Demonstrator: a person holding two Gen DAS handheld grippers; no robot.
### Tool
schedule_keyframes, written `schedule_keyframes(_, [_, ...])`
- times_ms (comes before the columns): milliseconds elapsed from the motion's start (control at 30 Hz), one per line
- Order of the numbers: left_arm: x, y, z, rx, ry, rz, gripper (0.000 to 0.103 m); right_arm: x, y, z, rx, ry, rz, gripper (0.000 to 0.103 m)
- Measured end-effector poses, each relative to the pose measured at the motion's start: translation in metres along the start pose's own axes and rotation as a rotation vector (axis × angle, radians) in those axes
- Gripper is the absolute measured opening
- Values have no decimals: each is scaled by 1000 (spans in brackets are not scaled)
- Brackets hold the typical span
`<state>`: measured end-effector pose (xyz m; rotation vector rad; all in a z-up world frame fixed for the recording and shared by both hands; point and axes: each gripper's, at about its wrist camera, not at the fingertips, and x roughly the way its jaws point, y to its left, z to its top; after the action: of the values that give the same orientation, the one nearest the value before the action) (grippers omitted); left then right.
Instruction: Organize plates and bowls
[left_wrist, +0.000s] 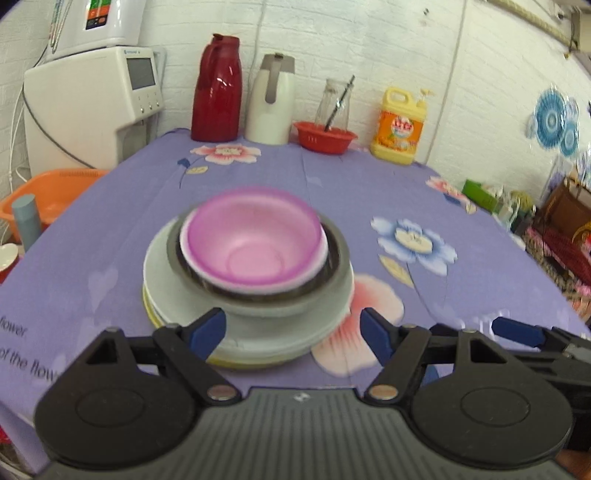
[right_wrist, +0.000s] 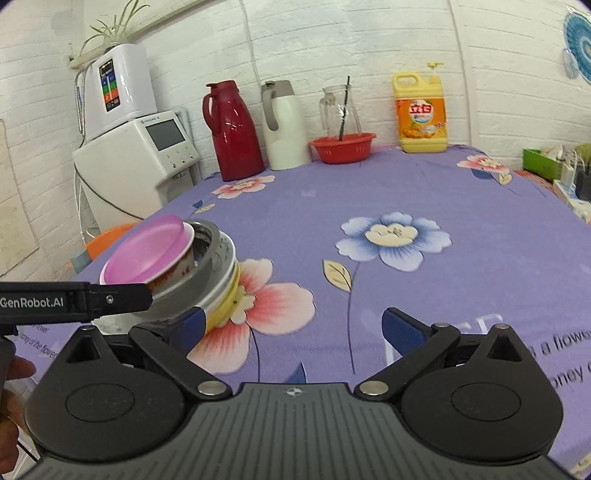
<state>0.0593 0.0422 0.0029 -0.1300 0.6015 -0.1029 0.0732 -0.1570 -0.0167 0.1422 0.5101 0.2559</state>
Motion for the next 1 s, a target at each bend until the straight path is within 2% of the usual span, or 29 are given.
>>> schedule_keyframes(67, [-5, -6, -11, 8, 13, -21, 73, -5, -6, -10, 42, 14, -5, 103])
schedule_keyframes(167, [-19, -16, -23, 41, -11, -53, 73, -16, -10, -20, 76, 9, -6, 103])
schedule_keyframes(300, [-33, -26, -35, 72, -37, -67, 73, -28, -3, -26, 67, 0, -41, 103])
schedule_keyframes(433, [-39, -24, -44, 52, -42, -83, 73, -37, 2, -31, 42, -13, -87, 103])
schedule_keyframes(767, [-49, -6, -62, 32, -48, -23, 73, -49, 21, -41, -10, -37, -120, 103])
schedule_keyframes(1000, [-58, -1, -66, 34, -90, 24, 72, -54, 31, -48, -40, -41, -89, 103])
